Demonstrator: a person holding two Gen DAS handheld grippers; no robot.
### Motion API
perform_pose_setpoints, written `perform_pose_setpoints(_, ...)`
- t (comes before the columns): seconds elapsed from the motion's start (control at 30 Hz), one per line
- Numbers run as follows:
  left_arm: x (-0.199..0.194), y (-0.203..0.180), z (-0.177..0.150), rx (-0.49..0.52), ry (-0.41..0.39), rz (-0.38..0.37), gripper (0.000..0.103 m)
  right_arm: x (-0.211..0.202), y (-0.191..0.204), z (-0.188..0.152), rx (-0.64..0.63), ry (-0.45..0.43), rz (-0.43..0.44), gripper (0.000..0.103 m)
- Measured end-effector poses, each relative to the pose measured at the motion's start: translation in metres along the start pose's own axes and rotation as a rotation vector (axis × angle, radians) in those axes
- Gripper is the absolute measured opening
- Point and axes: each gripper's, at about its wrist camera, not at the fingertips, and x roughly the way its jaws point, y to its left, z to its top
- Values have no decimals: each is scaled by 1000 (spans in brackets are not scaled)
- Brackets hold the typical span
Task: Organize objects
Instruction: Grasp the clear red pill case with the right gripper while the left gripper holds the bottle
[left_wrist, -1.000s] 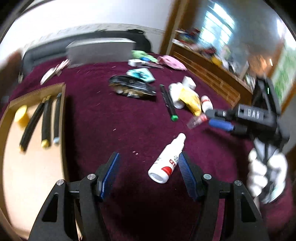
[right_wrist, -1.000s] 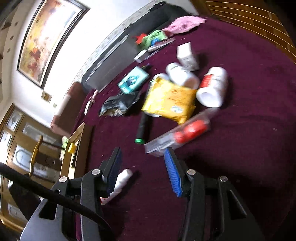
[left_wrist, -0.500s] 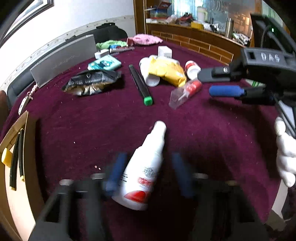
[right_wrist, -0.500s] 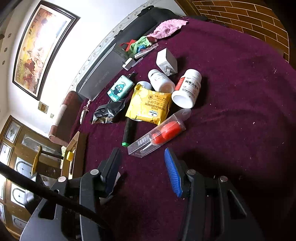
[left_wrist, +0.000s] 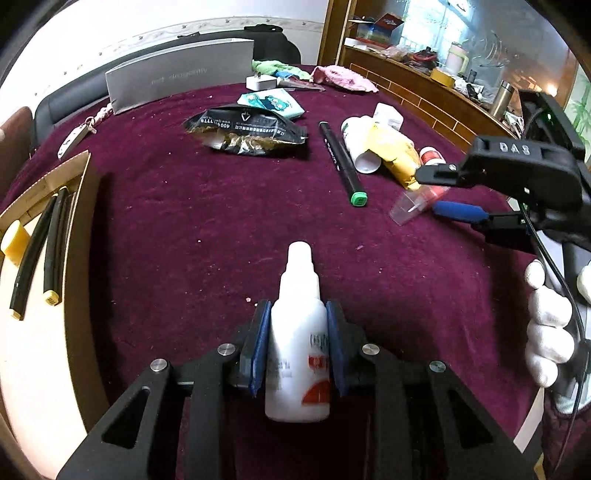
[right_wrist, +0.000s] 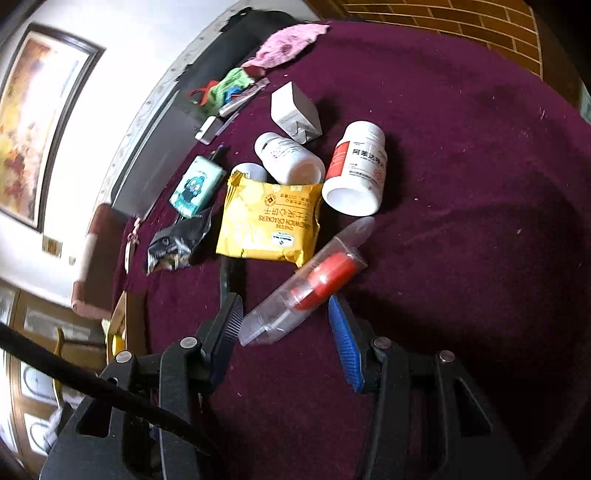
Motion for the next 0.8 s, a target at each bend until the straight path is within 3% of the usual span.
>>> perform_pose_setpoints(0.23, 8, -10, 5, 11, -18, 63, 29, 14, 24, 0, -12, -30, -162, 47)
perform_pose_setpoints(0.33, 9, -16, 5, 35, -28, 95, 28, 14, 25, 2, 31, -39, -193, 47)
perform_pose_setpoints(0.43, 2, -12, 1, 13, -34, 35, 25, 17, 31, 0, -7, -50, -235, 44)
perform_pose_setpoints(0.47, -2, -8, 0, -5, -44, 18, 25, 17, 32, -1, -25, -53, -251, 35)
perform_pose_setpoints(0.53, -13, -1, -3, -31, -70, -12, 25, 16, 29, -1, -52, -43, -237, 20)
perform_pose_setpoints(0.7, -43, 9, -8, -68, -125, -61, 25, 1, 10, -10, -52, 3, -142, 13)
perform_pose_setpoints(0.8, -58, 18, -12, -109, -144, -101, 25, -14, -3, -20, -26, 39, -38, 11)
